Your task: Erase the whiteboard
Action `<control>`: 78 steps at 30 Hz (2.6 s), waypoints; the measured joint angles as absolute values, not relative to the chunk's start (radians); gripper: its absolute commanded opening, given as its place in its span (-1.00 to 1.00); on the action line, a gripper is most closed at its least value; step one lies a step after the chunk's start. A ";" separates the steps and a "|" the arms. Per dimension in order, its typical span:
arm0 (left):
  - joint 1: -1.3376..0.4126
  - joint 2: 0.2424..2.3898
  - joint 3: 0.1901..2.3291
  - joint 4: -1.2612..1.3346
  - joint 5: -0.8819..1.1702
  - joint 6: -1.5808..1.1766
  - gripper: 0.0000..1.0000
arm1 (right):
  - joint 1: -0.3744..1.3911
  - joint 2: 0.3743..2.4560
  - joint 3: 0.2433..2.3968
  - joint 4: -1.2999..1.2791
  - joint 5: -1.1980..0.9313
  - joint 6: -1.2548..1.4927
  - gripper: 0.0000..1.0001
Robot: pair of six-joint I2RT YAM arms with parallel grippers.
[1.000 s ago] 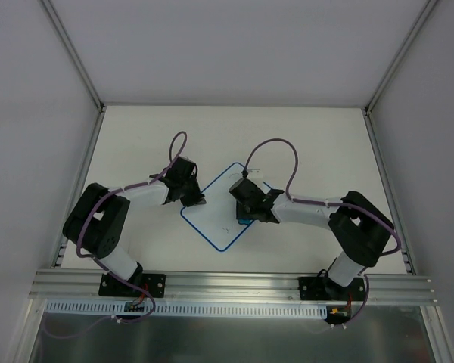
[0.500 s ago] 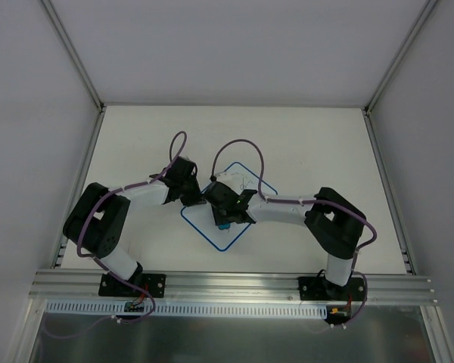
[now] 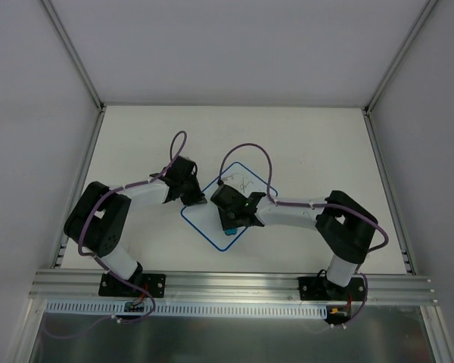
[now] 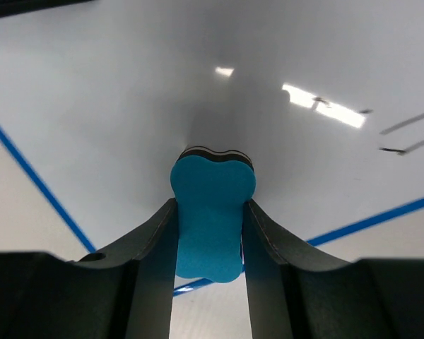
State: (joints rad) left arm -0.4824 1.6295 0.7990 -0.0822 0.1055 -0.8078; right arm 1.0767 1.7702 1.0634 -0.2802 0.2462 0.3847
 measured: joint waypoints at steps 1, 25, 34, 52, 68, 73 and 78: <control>-0.482 1.629 0.799 -0.082 0.106 -0.808 -1.00 | 1.052 1.751 1.041 -0.285 0.249 0.391 -1.00; -0.482 1.633 0.801 -0.078 0.114 -0.803 -1.00 | 1.144 1.850 1.177 -0.351 0.276 0.348 -1.00; -0.482 1.633 0.801 -0.077 0.114 -0.803 -1.00 | 1.114 1.849 1.198 -0.467 0.317 0.347 -1.00; -0.482 1.634 0.802 -0.076 0.117 -0.800 -1.00 | 1.011 1.810 1.149 -0.475 0.281 0.295 -1.00; -0.482 1.636 0.803 -0.076 0.123 -0.797 -1.00 | 1.089 1.851 1.193 -0.412 0.181 0.226 -1.00; -0.482 1.635 0.802 -0.075 0.123 -0.797 -1.00 | 1.028 1.776 1.087 -0.349 0.164 0.287 -1.00; -0.482 1.636 0.802 -0.075 0.124 -0.796 -1.00 | 0.951 1.736 1.040 -0.348 0.173 0.348 -1.00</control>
